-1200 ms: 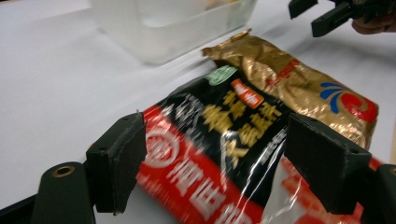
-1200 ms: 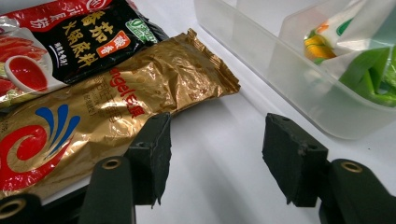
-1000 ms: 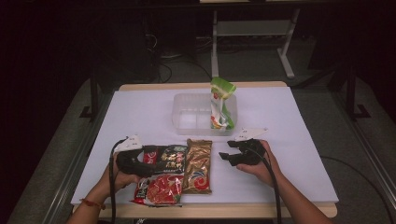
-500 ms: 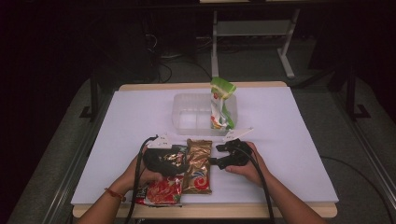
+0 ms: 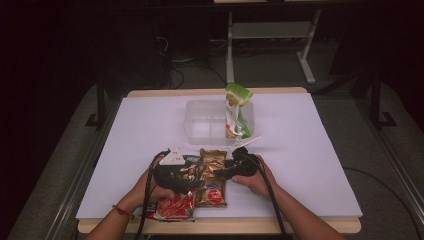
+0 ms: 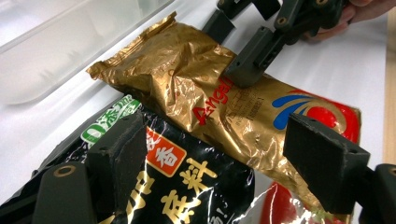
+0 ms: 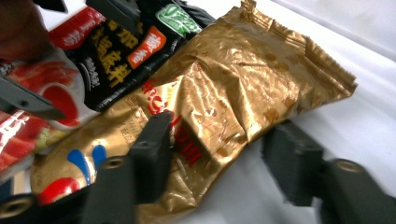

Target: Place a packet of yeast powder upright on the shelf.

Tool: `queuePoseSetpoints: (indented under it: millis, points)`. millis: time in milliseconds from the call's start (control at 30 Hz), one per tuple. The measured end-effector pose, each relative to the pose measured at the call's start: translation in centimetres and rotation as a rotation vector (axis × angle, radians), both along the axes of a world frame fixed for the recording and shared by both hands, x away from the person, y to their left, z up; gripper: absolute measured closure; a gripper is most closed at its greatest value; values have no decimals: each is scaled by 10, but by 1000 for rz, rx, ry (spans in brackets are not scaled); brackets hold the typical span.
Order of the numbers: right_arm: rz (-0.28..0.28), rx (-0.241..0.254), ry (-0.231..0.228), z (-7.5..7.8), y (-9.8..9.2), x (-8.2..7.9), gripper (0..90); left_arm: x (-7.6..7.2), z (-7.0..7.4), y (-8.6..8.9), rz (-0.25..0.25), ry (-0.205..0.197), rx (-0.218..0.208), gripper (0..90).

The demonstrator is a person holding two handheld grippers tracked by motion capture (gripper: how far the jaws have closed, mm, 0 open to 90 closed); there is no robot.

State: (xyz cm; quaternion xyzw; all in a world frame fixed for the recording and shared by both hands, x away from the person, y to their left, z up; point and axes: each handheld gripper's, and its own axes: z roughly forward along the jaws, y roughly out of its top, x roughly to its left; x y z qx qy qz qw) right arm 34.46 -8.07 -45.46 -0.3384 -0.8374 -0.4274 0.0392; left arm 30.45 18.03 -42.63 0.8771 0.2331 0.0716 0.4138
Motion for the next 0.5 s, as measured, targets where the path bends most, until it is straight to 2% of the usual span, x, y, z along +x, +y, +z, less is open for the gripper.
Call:
queuePoseSetpoints:
  millis: [133,233,300,500]
  points:
    - [29,14,-66,4,-3,-3,763,2,-1,-1,5,-1,-5,214]
    - [31,24,-92,4,-8,-5,861,2,-2,-3,4,2,-4,214]
    - [30,21,-110,5,-9,-7,885,3,-3,-4,6,5,-4,214]
    - [58,35,-222,17,-14,-21,895,6,-2,-8,13,11,-16,212]
